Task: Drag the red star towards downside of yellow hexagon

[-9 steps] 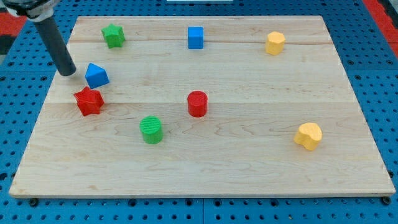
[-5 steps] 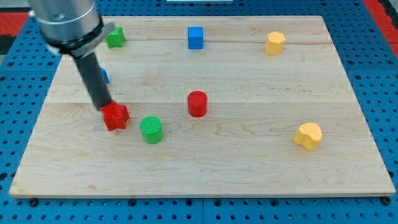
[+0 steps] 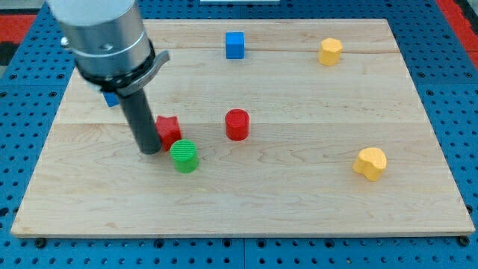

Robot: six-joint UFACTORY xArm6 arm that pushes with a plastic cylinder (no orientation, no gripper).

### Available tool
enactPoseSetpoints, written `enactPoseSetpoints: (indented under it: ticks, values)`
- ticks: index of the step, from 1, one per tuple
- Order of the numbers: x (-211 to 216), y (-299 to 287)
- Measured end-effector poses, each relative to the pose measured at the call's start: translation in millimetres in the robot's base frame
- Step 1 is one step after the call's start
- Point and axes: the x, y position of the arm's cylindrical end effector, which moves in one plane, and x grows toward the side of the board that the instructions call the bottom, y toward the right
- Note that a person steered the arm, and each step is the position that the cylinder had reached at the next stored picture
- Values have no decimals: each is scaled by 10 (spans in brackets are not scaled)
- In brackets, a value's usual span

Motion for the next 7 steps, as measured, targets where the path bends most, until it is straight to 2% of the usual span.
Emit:
enactPoseSetpoints:
  ticks: [2,3,5,7]
  values:
    - [-718,313]
    - [-728,899]
    - [-863,751]
    - [-1178,1131]
